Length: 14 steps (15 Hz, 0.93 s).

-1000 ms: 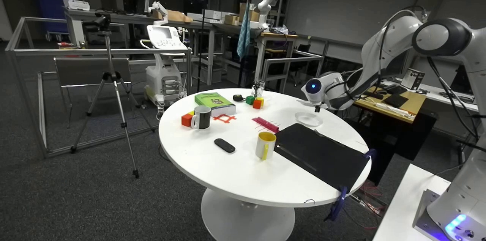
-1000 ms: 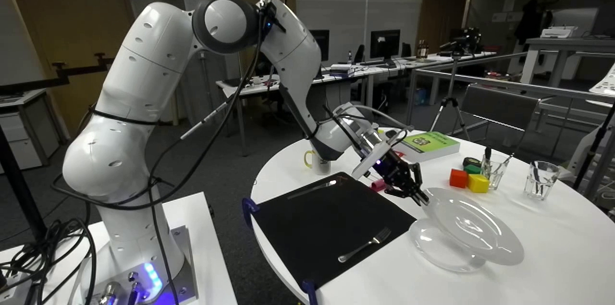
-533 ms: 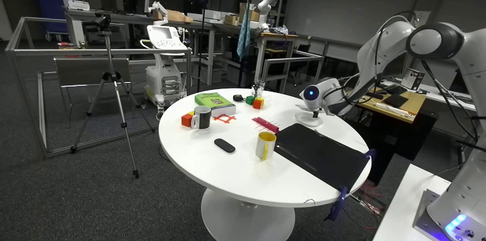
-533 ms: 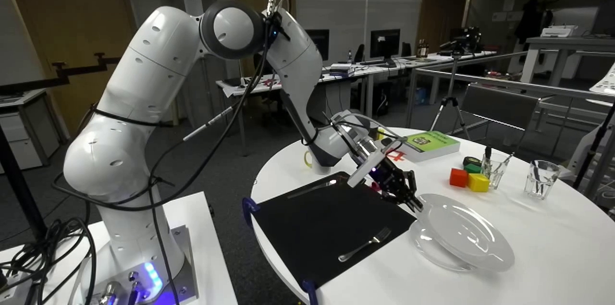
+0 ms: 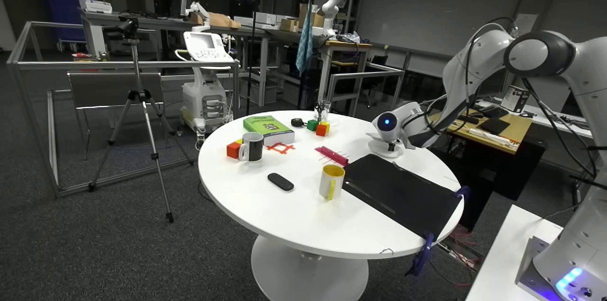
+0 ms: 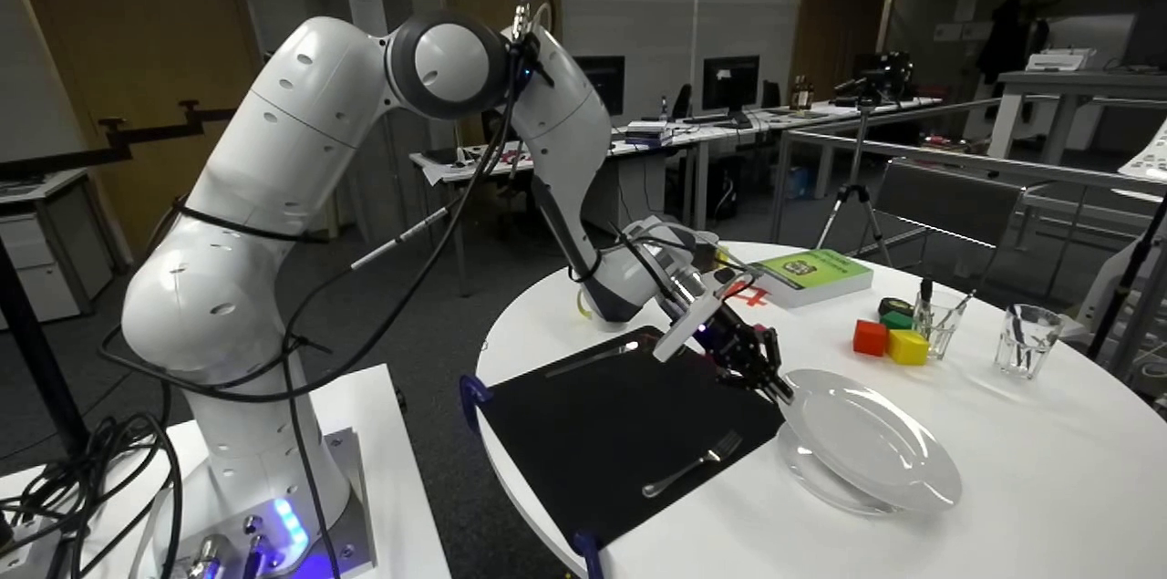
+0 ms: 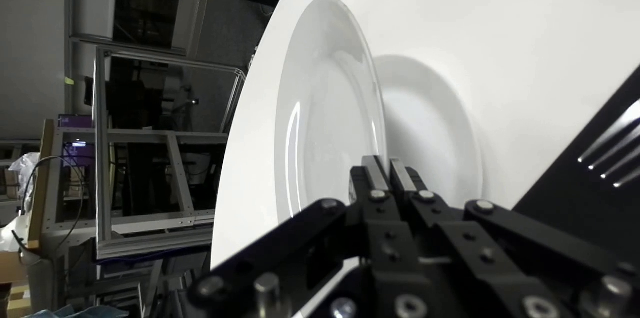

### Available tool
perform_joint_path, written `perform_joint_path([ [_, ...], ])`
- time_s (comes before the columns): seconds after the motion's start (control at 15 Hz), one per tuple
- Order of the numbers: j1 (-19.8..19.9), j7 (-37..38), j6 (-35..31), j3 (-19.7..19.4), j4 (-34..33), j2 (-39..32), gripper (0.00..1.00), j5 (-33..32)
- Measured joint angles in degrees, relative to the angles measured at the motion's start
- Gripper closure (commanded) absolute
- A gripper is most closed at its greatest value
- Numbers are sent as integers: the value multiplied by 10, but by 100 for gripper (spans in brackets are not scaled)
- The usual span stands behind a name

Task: Move the plate on the black placemat onto the plate on the right side of the table

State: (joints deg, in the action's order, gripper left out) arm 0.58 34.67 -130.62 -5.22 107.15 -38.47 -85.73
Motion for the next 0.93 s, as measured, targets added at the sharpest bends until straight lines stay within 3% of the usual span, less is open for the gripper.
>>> perform_joint_path([
  [0.93, -15, 35, 50, 7, -1, -19, 99, -19],
])
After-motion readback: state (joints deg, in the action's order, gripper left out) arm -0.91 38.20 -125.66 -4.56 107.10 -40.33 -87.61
